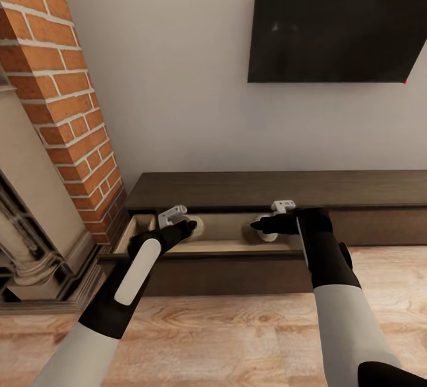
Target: Place each of the two pumpkins and all three candles from the living room inside a cabinet in the living room (use any cabinet), then make sure every cabinet is closed, and position the cauldron so it is next to a table in the living room.
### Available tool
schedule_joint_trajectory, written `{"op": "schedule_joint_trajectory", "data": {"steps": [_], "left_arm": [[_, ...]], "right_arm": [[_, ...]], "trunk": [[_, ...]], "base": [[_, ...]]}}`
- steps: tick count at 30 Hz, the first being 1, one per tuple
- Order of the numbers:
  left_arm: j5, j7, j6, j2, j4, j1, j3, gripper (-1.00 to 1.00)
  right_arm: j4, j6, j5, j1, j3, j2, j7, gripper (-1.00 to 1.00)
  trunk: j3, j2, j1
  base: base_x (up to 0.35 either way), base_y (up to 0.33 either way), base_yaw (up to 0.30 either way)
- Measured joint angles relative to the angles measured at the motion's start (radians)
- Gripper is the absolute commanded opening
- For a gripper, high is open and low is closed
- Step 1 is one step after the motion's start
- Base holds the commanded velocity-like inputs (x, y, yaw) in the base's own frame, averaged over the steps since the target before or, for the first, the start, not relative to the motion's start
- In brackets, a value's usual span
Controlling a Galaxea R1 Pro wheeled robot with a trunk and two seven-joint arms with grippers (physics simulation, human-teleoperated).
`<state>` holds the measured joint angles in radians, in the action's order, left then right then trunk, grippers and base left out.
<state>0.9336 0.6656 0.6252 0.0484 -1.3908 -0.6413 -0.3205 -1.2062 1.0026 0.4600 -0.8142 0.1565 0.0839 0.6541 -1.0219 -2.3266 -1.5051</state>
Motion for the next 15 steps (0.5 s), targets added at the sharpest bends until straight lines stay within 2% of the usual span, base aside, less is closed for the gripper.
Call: {"op": "schedule_joint_trajectory", "data": {"steps": [2,5,10,15], "left_arm": [[0.001,-0.011,-0.008,0.000,-0.011,0.011,-0.012,-1.00],[-0.001,-0.018,-0.010,0.001,-0.028,0.016,-0.029,-1.00],[-0.001,-0.015,-0.010,0.010,-0.034,0.017,-0.058,-1.00],[-0.005,-0.013,-0.009,0.011,-0.035,0.017,-0.060,-1.00]], "right_arm": [[0.011,0.000,-0.013,0.001,0.000,-0.001,0.008,-1.00],[0.026,-0.001,-0.010,0.001,0.001,-0.001,0.010,-1.00],[0.025,-0.001,-0.012,0.001,0.001,-0.002,0.010,-1.00],[0.024,-0.001,-0.012,0.001,0.001,-0.002,0.011,-1.00]], "trunk": [[0.000,0.000,0.000],[0.000,0.000,0.000],[0.016,0.035,0.019],[0.031,0.070,0.038]], "base": [[0.000,0.000,0.000],[0.000,0.000,0.000],[0.000,0.000,0.000],[0.000,0.000,0.000]]}}
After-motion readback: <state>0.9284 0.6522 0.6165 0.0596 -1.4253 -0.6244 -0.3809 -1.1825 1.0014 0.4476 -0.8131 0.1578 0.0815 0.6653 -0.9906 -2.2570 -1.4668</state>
